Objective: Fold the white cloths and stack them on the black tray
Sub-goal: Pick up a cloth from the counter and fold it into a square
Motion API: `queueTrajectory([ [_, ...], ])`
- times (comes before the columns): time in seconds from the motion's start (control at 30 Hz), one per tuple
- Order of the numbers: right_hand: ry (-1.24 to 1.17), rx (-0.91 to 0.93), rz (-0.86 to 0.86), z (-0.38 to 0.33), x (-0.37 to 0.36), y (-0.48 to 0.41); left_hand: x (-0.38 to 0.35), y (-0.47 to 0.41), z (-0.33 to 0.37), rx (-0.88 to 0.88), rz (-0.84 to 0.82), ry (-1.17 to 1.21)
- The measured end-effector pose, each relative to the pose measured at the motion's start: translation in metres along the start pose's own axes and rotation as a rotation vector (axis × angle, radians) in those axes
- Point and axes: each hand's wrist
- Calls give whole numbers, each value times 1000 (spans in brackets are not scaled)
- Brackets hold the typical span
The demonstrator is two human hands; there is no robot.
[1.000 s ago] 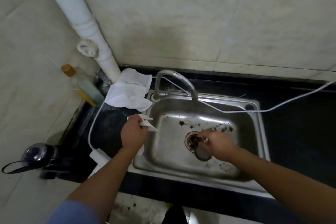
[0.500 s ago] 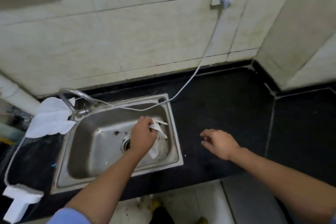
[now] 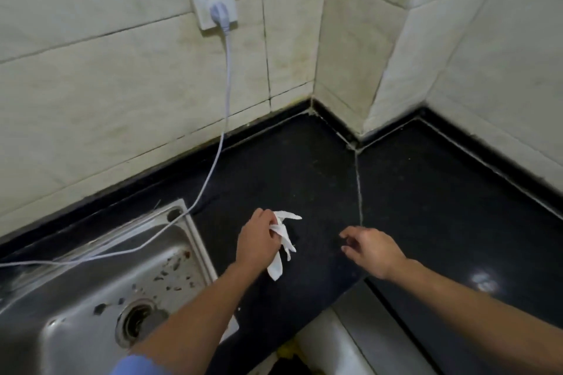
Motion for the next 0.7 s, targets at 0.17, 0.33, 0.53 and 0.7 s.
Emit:
queueTrajectory([
  [0.17, -12, -52, -30, 10, -4, -15, -33, -8, -33, 8, -244, -131],
  [0.33, -40, -72, -129, 5, -27, -29, -41, 18, -57, -15, -527, -186],
  [0.53, -54, 44, -79, -17, -40, -71, -41, 31, -71, 134, -412, -51],
  [0.7, 68, 247, -124, -39, -57, -110, -56, 35, -72, 299, -316, -101],
])
Point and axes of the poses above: each hand's wrist, its own y-axis away from the middle knuckle, its own x-axis out of the back of the hand, z = x × y, and after that the axes turned 3 degrees about -y, right-handed
